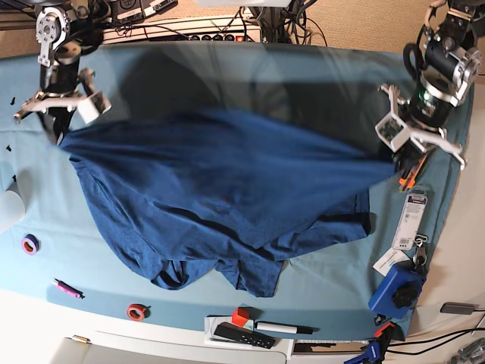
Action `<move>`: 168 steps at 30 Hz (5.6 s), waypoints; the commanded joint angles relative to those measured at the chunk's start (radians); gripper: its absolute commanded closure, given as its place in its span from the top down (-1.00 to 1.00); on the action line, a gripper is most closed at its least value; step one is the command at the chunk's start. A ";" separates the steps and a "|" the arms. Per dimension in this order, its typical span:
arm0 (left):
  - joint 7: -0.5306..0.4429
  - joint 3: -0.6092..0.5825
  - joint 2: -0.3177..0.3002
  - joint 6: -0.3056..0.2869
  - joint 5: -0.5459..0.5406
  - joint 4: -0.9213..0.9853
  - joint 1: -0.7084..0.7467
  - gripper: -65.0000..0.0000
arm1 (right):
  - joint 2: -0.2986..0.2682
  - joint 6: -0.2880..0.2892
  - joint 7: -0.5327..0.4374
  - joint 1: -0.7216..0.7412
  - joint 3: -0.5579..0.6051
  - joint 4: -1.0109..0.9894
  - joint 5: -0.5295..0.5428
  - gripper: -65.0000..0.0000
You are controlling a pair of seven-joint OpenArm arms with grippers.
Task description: Layout the t-shirt on the table in an organized manner, then fold the t-shirt properly
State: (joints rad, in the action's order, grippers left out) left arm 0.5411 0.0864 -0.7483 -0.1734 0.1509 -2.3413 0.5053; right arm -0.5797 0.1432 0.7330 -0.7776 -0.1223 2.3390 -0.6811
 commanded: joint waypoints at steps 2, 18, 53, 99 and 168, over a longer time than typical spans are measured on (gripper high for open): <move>-0.017 0.010 -0.014 -0.011 0.008 -0.015 0.023 -1.00 | -0.019 0.004 -0.003 -0.039 -0.011 0.017 0.006 -1.00; 0.095 0.010 -0.125 -0.346 -0.235 -0.015 0.160 -1.00 | -0.200 0.190 0.053 -0.393 -0.011 0.017 0.053 -1.00; 0.329 0.011 -0.130 -0.328 -0.464 -0.015 0.124 -1.00 | -0.193 0.068 0.137 -0.531 -0.010 0.017 -0.191 -1.00; 0.088 0.011 -0.034 0.237 0.108 -0.015 -0.848 -1.00 | -0.060 -0.425 0.025 0.521 -0.010 0.017 -0.404 -1.00; 0.063 0.637 -0.169 0.142 -0.095 0.066 -0.420 -1.00 | 0.686 -0.345 -0.360 1.058 1.217 0.017 0.005 -1.00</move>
State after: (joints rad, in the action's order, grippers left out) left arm 0.6266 0.7109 -0.8921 -0.0498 0.0463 -2.2704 0.0971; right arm 0.0898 -0.1902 0.3958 0.2634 1.1000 2.3425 -0.6701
